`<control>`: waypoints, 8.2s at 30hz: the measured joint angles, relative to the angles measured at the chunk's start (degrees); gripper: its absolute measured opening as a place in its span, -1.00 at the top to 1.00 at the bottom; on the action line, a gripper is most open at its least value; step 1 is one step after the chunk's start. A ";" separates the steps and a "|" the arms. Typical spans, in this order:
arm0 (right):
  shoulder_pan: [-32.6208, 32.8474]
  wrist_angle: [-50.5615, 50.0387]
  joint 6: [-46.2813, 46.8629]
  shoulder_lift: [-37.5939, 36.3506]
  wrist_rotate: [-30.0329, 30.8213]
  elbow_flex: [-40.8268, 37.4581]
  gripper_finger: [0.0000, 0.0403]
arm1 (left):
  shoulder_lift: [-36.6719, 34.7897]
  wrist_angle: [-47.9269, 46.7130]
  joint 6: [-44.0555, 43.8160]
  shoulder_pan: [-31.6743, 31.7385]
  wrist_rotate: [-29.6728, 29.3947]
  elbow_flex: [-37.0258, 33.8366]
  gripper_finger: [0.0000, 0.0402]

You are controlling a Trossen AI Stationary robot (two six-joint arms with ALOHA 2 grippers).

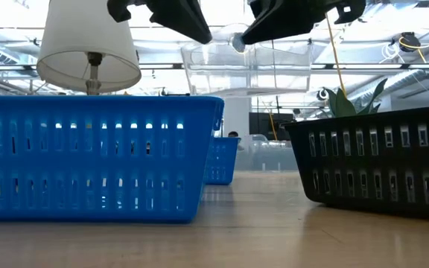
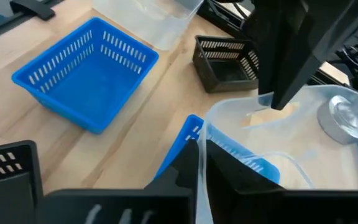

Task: Stack baskets by color
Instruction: Stack the top left transparent bin on the bottom transparent bin

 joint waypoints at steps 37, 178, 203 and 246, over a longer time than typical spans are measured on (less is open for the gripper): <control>8.71 -0.90 -28.04 6.83 -16.17 1.19 1.00 | -2.31 -2.14 -24.89 3.17 1.48 13.94 -0.28; 22.51 -10.12 12.62 -13.51 9.62 9.16 -0.32 | -30.18 -37.38 -96.90 -53.34 -13.45 -16.73 1.00; 22.51 -10.14 12.96 -13.51 9.60 9.16 -0.32 | -33.81 -31.03 -103.45 -59.73 -13.17 -29.40 1.00; 22.51 -10.14 12.72 -13.51 9.59 9.11 -0.32 | -38.91 -29.42 -104.43 -58.53 -13.09 -36.03 0.98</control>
